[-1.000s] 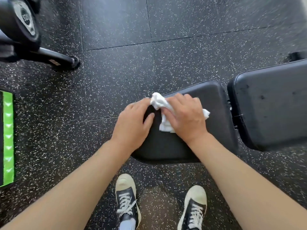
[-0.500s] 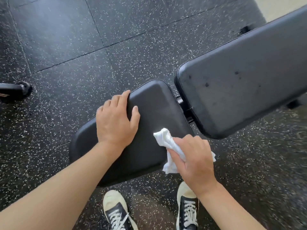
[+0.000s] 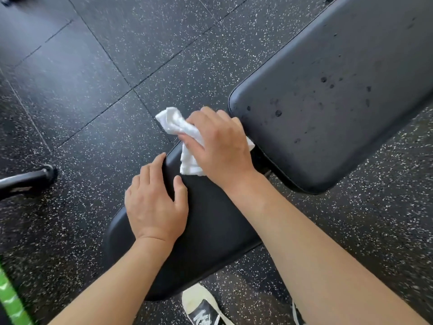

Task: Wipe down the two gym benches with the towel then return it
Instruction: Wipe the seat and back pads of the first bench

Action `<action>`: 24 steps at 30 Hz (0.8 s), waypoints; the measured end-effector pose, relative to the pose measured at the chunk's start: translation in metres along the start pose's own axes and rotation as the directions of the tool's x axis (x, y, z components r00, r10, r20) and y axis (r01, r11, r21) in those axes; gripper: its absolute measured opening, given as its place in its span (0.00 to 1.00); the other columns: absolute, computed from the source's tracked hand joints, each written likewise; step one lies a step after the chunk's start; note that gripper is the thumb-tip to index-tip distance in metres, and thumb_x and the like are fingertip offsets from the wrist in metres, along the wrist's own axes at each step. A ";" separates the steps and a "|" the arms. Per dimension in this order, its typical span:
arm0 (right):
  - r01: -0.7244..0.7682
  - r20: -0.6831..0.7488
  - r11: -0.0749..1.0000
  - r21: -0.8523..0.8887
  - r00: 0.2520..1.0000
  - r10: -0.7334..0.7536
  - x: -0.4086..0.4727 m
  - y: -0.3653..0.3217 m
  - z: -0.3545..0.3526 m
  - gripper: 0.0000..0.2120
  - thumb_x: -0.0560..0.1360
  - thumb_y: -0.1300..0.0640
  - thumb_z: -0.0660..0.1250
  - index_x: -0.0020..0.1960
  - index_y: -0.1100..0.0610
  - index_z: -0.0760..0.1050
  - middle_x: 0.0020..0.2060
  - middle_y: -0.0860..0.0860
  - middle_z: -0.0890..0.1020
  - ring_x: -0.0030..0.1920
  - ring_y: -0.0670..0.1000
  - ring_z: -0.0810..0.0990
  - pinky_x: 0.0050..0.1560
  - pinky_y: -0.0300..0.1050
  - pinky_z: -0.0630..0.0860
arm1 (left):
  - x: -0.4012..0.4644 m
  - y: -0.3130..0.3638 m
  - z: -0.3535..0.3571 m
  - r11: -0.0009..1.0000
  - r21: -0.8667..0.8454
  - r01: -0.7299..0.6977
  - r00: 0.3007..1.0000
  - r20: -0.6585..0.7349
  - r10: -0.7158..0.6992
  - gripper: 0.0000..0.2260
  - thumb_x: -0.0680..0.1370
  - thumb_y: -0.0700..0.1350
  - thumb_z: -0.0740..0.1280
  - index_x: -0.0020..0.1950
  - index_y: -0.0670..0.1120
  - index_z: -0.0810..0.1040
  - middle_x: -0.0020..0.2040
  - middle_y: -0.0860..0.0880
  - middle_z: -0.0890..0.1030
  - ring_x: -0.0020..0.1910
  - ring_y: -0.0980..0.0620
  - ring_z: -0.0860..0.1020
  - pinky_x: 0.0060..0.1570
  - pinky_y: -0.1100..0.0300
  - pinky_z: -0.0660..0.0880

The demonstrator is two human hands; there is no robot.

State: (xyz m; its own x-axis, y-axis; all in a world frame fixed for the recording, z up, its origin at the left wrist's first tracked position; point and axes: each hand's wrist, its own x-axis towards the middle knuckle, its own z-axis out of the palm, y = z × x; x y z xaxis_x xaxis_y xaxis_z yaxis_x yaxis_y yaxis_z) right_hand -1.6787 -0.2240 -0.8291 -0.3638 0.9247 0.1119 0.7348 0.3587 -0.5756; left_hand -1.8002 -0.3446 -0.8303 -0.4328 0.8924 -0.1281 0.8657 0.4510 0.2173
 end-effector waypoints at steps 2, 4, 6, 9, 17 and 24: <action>0.034 0.014 0.999 0.012 0.999 -0.034 -0.030 0.009 -0.012 0.12 0.82 0.45 0.67 0.53 0.54 0.79 0.46 0.48 0.78 0.44 0.56 0.75 0.46 0.56 0.70 | -0.001 0.000 -0.001 1.000 -0.003 -0.002 1.000 -0.001 0.002 0.28 0.80 0.56 0.55 0.77 0.46 0.70 0.64 0.44 0.78 0.58 0.39 0.76 0.58 0.41 0.71; 0.072 0.035 0.997 0.004 0.997 -0.072 -0.071 0.023 -0.024 0.11 0.82 0.46 0.66 0.54 0.53 0.80 0.45 0.48 0.77 0.43 0.55 0.73 0.46 0.56 0.70 | 0.000 0.000 0.000 1.000 -0.001 -0.003 1.000 -0.008 0.003 0.28 0.80 0.56 0.56 0.77 0.46 0.70 0.64 0.44 0.78 0.58 0.39 0.76 0.58 0.41 0.71; 0.081 0.039 0.997 0.008 0.996 -0.082 -0.112 0.037 -0.037 0.12 0.83 0.46 0.64 0.55 0.52 0.81 0.43 0.47 0.74 0.41 0.53 0.70 0.44 0.55 0.69 | 0.000 -0.001 0.001 1.000 -0.001 -0.005 1.000 -0.016 0.005 0.27 0.80 0.55 0.56 0.77 0.47 0.70 0.64 0.45 0.78 0.57 0.39 0.76 0.58 0.41 0.71; 0.055 0.017 0.998 0.018 0.998 -0.055 -0.145 0.047 -0.046 0.12 0.85 0.45 0.62 0.54 0.51 0.80 0.40 0.44 0.71 0.38 0.51 0.68 0.42 0.53 0.68 | 0.001 -0.001 0.001 1.000 -0.011 -0.009 1.000 -0.024 0.009 0.27 0.80 0.55 0.57 0.77 0.47 0.70 0.63 0.46 0.78 0.56 0.40 0.76 0.57 0.42 0.71; -0.047 -0.065 0.996 -0.069 0.997 0.043 -0.046 0.002 -0.007 0.11 0.81 0.47 0.68 0.50 0.55 0.78 0.41 0.50 0.77 0.40 0.56 0.74 0.42 0.54 0.69 | 0.002 -0.001 0.000 1.000 -0.015 -0.004 1.000 -0.006 0.004 0.28 0.79 0.55 0.56 0.76 0.46 0.71 0.64 0.45 0.79 0.56 0.39 0.77 0.56 0.42 0.72; -0.119 0.017 0.987 -0.109 0.992 0.122 0.009 -0.012 0.005 0.15 0.83 0.42 0.62 0.56 0.53 0.73 0.50 0.49 0.79 0.50 0.56 0.78 0.48 0.52 0.70 | 0.001 -0.001 0.000 1.000 -0.006 -0.015 1.000 -0.010 0.015 0.28 0.79 0.55 0.57 0.76 0.45 0.71 0.63 0.44 0.79 0.55 0.39 0.76 0.55 0.43 0.72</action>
State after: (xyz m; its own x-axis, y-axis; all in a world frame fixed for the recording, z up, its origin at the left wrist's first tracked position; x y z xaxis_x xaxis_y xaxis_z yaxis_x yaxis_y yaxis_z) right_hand -1.6941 -0.2207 -0.8252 -0.2816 0.9592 0.0271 0.8308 0.2578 -0.4933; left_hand -1.8013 -0.3435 -0.8305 -0.4227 0.8990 -0.1149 0.8704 0.4380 0.2249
